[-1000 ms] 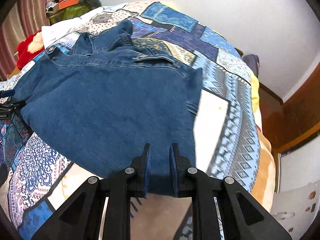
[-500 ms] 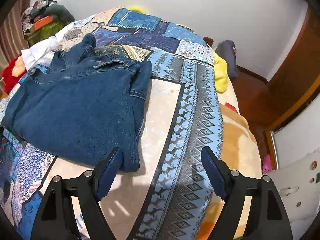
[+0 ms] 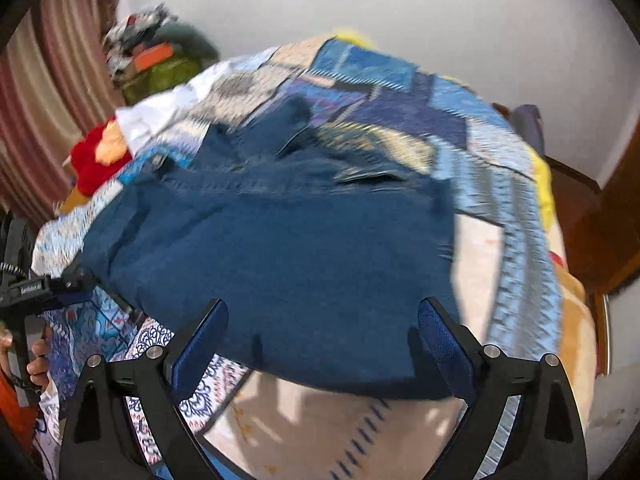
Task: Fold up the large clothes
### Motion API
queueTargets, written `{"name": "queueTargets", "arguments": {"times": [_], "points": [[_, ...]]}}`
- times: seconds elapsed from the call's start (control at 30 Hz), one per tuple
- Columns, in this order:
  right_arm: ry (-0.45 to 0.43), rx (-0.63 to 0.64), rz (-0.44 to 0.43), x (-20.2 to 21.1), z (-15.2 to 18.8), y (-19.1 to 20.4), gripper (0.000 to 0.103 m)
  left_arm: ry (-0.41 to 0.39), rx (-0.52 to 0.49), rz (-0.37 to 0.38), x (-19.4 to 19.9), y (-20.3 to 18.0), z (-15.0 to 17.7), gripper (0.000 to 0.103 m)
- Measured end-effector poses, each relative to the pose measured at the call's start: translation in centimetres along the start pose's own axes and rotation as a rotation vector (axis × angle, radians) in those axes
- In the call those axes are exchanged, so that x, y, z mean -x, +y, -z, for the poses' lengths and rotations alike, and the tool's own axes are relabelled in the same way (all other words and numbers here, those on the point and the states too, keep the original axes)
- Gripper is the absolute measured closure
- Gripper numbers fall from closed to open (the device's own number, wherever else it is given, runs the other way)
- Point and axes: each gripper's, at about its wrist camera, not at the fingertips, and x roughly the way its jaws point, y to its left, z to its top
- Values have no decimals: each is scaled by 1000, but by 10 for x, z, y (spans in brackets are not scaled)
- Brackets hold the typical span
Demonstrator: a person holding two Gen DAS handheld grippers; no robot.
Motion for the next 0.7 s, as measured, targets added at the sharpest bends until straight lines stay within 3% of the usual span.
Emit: {"name": "queueTargets", "arguments": {"times": [0.1,0.17,0.43,0.5,0.57,0.7], "points": [[48,38,-1,-27,1,13,8,24,38,48,-22,1,-9,6],[94,56,6,-47,5,18,8,17,74,78,-33,4,-17,13],[94,93,-19,-55,7,15,2,-79,175,124,-51,4,-41,15],[102,106,-13,-54,6,18,2,-127,203,83,-48,5,-44,41],[104,112,-30,-52,1,23,2,-157,219,77,-44,8,-46,55],[69,98,-73,-44,-14,36,2,-211,211,89,-27,0,-49,67]]}}
